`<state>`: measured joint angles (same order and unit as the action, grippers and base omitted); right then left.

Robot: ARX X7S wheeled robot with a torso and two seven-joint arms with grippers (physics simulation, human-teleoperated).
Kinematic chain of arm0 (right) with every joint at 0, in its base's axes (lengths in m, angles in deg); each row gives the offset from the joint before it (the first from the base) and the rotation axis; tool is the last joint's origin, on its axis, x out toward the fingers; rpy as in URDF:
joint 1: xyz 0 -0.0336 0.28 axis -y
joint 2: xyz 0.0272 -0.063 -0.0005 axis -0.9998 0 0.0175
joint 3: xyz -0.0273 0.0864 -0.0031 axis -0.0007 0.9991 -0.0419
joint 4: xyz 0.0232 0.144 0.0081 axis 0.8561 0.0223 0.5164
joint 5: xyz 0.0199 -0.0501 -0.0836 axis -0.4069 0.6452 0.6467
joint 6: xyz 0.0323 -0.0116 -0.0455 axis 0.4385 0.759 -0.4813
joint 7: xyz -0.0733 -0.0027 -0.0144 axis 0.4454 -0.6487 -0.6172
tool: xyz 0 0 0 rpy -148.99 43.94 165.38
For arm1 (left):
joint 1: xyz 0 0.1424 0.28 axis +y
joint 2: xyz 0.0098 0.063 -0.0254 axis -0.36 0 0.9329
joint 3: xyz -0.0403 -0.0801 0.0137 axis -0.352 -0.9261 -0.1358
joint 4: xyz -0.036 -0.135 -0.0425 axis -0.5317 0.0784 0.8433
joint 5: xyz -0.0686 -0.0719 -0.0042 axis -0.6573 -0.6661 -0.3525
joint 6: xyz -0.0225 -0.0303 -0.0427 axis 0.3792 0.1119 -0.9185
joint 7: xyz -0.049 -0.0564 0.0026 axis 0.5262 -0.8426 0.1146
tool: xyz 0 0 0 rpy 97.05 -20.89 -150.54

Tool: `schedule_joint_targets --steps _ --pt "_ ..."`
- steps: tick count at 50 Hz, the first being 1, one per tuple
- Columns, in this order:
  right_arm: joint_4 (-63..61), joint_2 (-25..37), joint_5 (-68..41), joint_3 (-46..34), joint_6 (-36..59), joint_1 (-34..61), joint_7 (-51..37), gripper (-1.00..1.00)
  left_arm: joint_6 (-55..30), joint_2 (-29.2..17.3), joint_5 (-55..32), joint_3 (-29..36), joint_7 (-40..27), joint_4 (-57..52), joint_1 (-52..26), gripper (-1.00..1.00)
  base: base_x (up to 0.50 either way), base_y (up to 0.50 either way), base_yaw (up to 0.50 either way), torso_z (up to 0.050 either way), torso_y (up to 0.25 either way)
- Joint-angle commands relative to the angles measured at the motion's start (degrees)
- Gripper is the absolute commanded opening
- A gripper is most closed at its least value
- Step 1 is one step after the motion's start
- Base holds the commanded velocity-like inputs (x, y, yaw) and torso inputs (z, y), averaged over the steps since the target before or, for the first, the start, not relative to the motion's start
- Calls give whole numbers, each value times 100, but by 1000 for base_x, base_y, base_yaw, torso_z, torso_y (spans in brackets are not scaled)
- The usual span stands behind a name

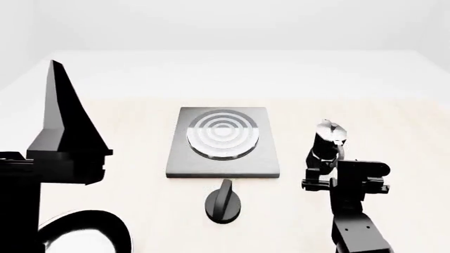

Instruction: Turn on the stove and put the moka pot on it.

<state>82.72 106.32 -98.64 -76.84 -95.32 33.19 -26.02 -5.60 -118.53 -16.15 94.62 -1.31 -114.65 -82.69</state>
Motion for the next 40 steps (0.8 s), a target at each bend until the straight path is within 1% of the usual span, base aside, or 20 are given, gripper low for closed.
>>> schedule_joint_targets --steps 1,4,5,6,7,8,17,26,40 --pt "186 -12 13 -1 -64 23 -1 100 10 22 -20 28 21 18 -5 100 0 0 0 0 0" --pt "168 0 7 3 -44 21 -8 100 7 33 -23 41 31 31 -17 100 0 0 0 0 0" --pt "558 -83 44 9 -364 68 48 100 -3 42 -12 58 38 37 -25 100 0 0 0 0 0" --pt "644 -99 51 9 -415 98 65 100 -4 43 -12 59 38 37 -26 100 0 0 0 0 0" --pt "231 -6 4 7 -90 33 1 100 -23 44 -30 65 34 23 -45 100 0 0 0 0 0" --pt "123 16 -6 7 -17 3 -22 100 -24 49 -24 72 40 30 -50 100 0 0 0 0 0" --pt "71 35 -25 17 53 42 -38 100 8 52 -33 72 56 37 -36 100 0 0 0 0 0" --pt "169 21 -27 21 57 164 -22 100 10 51 -34 79 58 29 -28 100 0 0 0 0 0" --pt "655 -84 54 -33 -150 359 58 100 36 86 -55 104 90 71 -47 100 0 0 0 0 0"
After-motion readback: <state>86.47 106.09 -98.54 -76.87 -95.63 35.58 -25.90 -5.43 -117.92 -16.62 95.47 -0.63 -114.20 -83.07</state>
